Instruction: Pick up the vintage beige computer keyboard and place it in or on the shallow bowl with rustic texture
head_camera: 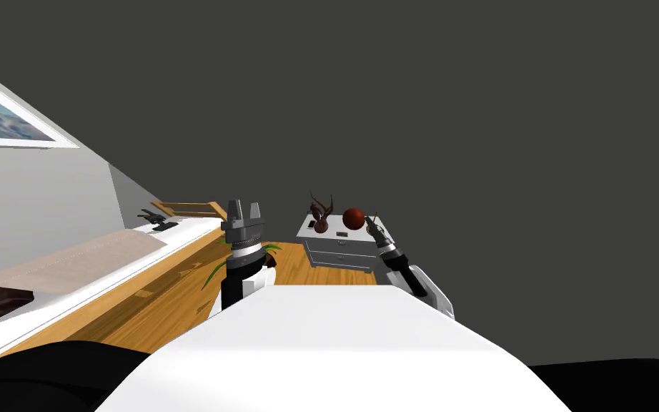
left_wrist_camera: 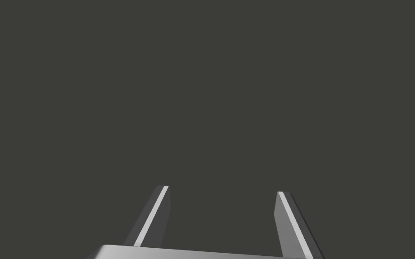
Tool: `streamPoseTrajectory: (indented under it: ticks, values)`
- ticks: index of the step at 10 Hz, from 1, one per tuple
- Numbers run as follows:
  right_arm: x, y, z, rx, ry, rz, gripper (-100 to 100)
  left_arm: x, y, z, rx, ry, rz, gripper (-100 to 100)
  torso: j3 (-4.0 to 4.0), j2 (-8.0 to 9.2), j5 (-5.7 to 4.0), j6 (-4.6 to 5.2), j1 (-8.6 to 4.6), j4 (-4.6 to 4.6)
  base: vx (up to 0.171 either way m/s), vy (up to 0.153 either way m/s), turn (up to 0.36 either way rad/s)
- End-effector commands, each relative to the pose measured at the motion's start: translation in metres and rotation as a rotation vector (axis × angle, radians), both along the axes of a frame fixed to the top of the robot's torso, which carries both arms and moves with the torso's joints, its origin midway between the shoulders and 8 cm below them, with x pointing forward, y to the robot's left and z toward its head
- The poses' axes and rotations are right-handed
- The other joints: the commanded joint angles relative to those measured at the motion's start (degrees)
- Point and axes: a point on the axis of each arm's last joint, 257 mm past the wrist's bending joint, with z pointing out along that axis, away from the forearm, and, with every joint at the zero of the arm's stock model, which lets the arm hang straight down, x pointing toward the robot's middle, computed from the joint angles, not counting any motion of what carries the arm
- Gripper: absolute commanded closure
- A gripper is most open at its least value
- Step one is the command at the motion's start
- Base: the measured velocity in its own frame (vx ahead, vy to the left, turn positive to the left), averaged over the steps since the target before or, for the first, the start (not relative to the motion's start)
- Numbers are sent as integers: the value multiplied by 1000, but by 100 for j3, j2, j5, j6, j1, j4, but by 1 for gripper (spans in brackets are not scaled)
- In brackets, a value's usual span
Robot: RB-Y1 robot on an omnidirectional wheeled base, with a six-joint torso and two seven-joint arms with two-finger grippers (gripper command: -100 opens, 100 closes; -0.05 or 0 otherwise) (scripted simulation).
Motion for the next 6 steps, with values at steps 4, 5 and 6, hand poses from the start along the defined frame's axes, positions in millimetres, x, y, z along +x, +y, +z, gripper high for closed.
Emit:
streamPoseTrajectory:
  ticks: [4,5,6]
  values:
    - [9,2,-51,-161,73,44,-100,0,0,0,0,0,0,0,10,17,4,0,18,4,-117,102,96]
    - [9,4,-67,-227,93,69,-100,0,0,0,0,0,0,0,3,4,3,3,7,2,-67,82,117]
    - [9,7,-84,-282,110,93,-100,0,0,0,0,0,0,0,-1,-2,2,0,7,0,-84,138,222]
